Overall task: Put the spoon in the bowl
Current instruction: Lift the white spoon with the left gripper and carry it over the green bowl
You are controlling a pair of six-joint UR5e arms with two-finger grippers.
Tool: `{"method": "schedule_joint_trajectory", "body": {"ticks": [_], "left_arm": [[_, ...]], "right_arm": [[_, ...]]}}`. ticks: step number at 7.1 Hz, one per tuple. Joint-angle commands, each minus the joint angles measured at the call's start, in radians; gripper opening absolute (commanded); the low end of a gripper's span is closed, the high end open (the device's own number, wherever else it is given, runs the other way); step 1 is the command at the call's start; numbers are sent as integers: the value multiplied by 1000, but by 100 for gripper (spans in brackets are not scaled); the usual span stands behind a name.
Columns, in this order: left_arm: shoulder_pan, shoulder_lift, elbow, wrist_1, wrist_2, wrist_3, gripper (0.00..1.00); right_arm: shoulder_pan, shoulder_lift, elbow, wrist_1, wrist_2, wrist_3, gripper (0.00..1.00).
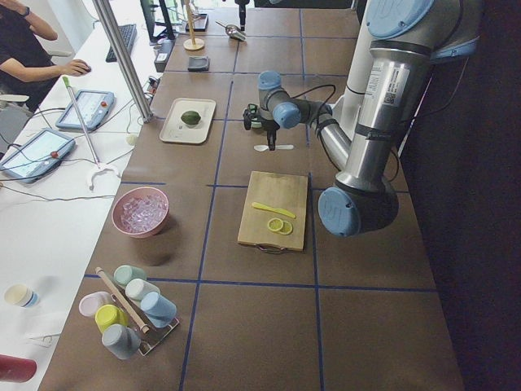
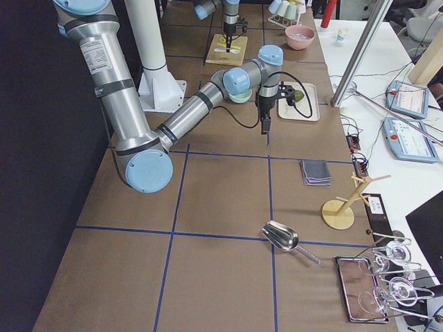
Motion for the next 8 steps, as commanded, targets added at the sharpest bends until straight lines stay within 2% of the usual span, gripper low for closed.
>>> {"method": "schedule_joint_trajectory", "body": {"ticks": [1,3,4,7,8], "left_arm": [[54,-262,179,-5,0,-187,0],[74,-369,378,-227,1,-303,0],[76,-411,423,-231,1,-307,0],[76,-424,459,-233,1,-302,2],[76,-425,457,-233,1,-304,21]], "right_arm": [[101,-80,-26,3,90,-180,100],[216,-127,-94,5,153,-374,100],[231,-151,-96,6,165,-393,100],[244,-170,-96,8,187,-405,100],[245,-168,-96,8,187,-405,100]]}}
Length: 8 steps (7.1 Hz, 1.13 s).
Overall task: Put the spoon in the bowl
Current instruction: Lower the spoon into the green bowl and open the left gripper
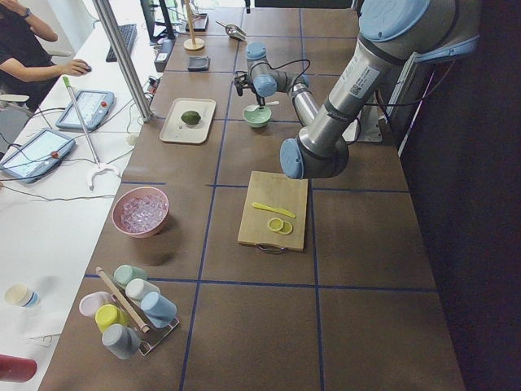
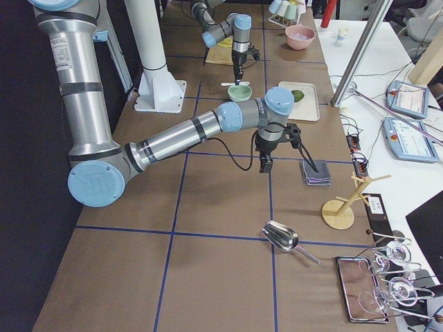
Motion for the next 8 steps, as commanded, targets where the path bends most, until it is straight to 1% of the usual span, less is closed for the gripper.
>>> {"method": "schedule_joint_trajectory", "body": {"ticks": [1,5,6,7,8], "left_arm": [[2,-3,5,-1,2,-1,99],[0,2,-9,15,-3,-1,100],[-27,5,-16,42,-29,2,100],[-87,14,-79,161,-91,60,100],[-119,91,-201,287,-103,193,100]], "right_arm": [[4,0,0,0,1,-1,100],[4,-2,-2,0,1,-1,100],[7,-11,-2,2,1,-4,100],[24,-38,-5,8,2,-59,100],[56,-57,-6,8,21,-87,100]]}}
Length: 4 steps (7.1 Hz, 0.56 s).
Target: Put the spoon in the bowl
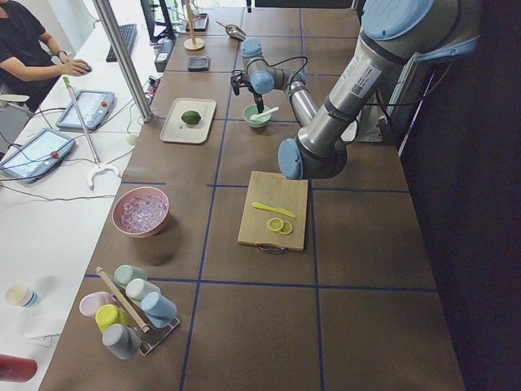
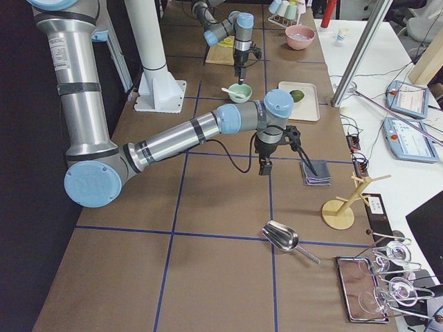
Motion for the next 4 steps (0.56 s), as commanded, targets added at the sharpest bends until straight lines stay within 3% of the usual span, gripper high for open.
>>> {"method": "schedule_joint_trajectory", "body": {"ticks": [1,2,4], "left_arm": [[-94,172,-232,188,-34,222,100],[-149,249,-303,215,-34,322,100],[-336,378,-323,278,-142,650,100]], "right_arm": [[65,-71,-8,14,36,-135,100],[127,-96,-60,66,38,-235,100],[205,-124,-190,204,35,-300,100]]}}
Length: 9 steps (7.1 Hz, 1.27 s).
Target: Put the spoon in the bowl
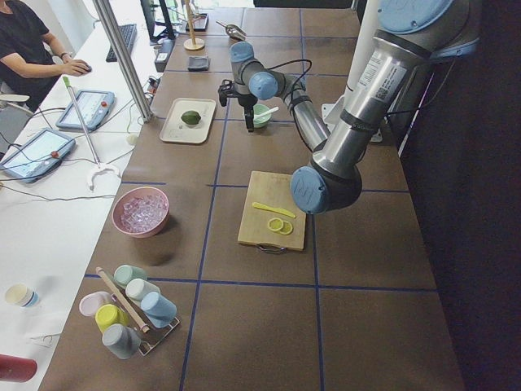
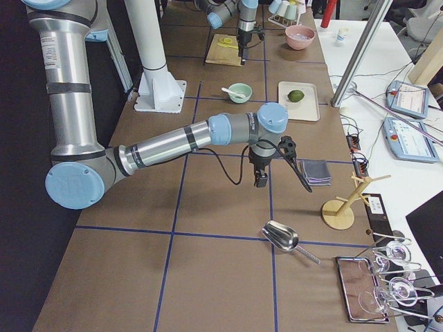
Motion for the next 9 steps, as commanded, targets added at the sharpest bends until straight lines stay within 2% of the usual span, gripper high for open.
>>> {"method": "schedule_joint_trajectory", "body": {"ticks": [1,3,5,6,7,9], "left_arm": [[-192,179,-16,30,-115,354,100],[-386,269,51,34,-154,629,100],[-565,326,196,28,-163,925,100],[-633,328,281,24,-162,1042,100],[-665,328,344,22,-157,1136,100],[-725,331,427,20,-156,1258,100]], "right_arm": [[50,2,-115,124,-6,-23,100],[50,-47,-155,132,-9,-26,100],[50,-41,-160,167,-30,8,100],[50,-47,-156,220,-41,97,100],[48,-44,-159,262,-39,185,100],[48,-42,-153,261,-30,207,100]]}}
